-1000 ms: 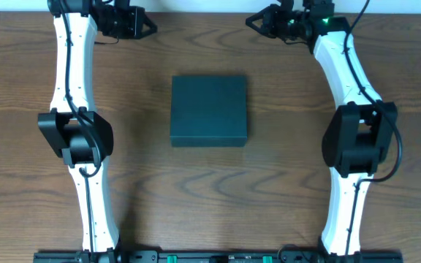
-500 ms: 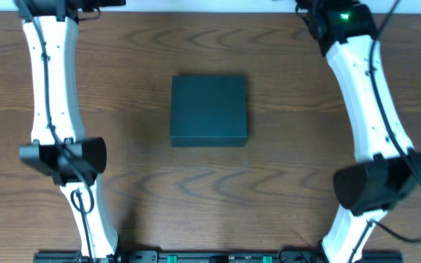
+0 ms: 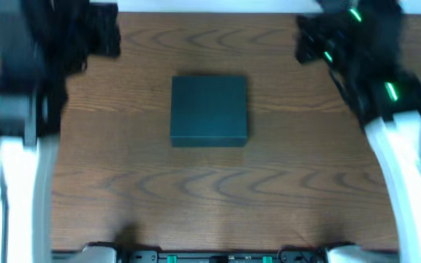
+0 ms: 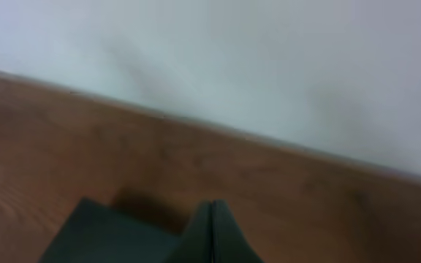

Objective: Pack container

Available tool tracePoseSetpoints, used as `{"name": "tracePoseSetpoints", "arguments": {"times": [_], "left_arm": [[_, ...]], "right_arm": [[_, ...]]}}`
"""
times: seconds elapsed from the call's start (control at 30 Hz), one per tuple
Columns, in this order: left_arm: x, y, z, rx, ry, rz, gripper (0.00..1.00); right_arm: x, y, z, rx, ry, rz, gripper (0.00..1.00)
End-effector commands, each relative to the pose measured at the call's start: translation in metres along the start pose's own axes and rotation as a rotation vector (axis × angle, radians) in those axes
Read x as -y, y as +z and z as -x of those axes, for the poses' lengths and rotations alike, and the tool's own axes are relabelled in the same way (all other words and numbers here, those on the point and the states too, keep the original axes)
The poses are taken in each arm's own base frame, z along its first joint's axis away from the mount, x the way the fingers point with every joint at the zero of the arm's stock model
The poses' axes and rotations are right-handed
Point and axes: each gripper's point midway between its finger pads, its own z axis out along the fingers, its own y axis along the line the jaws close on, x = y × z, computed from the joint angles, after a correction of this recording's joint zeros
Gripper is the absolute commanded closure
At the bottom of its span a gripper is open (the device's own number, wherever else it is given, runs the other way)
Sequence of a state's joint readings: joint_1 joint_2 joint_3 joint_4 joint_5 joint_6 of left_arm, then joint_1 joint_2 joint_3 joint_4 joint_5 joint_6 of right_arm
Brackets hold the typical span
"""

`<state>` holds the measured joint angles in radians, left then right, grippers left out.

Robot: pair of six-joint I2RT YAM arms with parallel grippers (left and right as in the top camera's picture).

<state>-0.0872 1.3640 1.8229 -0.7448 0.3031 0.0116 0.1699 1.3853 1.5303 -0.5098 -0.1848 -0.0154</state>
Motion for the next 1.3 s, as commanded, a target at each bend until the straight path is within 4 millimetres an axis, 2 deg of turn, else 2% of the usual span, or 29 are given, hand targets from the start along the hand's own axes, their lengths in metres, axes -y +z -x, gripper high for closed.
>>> {"name": "tracePoseSetpoints", "arguments": {"times": [0.0,0.13,0.27,0.3,0.33,0.37,0.4,0.43,0.57,0.7,0.97,1.03,1.13,1.27], "left_arm": [[0.011,-0.024,-0.032,0.053,0.01,-0.006,0.94],[0.015,-0.074,-0.043,0.26,-0.034,0.021,0.94],[0.018,-0.122,-0.043,0.41,-0.024,0.046,0.94],[0.019,-0.131,-0.043,0.424,-0.022,0.044,0.94],[0.021,-0.136,-0.046,0.422,-0.021,0.038,0.94],[0.023,-0.138,-0.055,0.394,-0.023,0.033,0.76],[0.022,-0.137,-0.062,0.365,-0.028,0.036,0.31],[0.021,-0.135,-0.073,0.321,-0.035,0.038,0.05],[0.018,-0.125,-0.111,0.161,-0.059,0.05,0.05],[0.013,-0.122,-0.161,-0.041,-0.091,0.074,0.05],[0.011,-0.145,-0.254,-0.426,-0.152,0.119,0.05],[0.0,-0.149,-0.259,-0.449,-0.104,0.173,0.05],[-0.007,-0.148,-0.25,-0.396,-0.091,0.213,0.05],[-0.02,-0.134,-0.238,-0.27,-0.06,0.252,0.05]], "right_arm": [[-0.01,-0.064,0.003,0.144,-0.094,-0.012,0.99],[-0.023,-0.13,-0.006,0.359,-0.052,-0.008,0.98],[-0.03,-0.164,-0.031,0.362,0.034,0.009,0.98],[-0.031,-0.169,-0.036,0.352,0.057,0.013,0.92],[-0.033,-0.173,-0.04,0.345,0.08,0.021,0.79],[-0.035,-0.175,-0.045,0.329,0.11,0.034,0.53],[-0.036,-0.176,-0.048,0.315,0.142,0.042,0.05],[-0.036,-0.174,-0.054,0.292,0.17,0.044,0.01],[-0.035,-0.167,-0.079,0.186,0.195,0.033,0.01],[-0.035,-0.163,-0.115,0.041,0.224,0.019,0.01],[-0.038,-0.172,-0.192,-0.275,0.285,-0.013,0.01],[-0.039,-0.177,-0.208,-0.342,0.298,-0.02,0.01],[-0.04,-0.183,-0.223,-0.41,0.31,-0.026,0.01],[-0.042,-0.19,-0.237,-0.473,0.322,-0.033,0.01]]}}
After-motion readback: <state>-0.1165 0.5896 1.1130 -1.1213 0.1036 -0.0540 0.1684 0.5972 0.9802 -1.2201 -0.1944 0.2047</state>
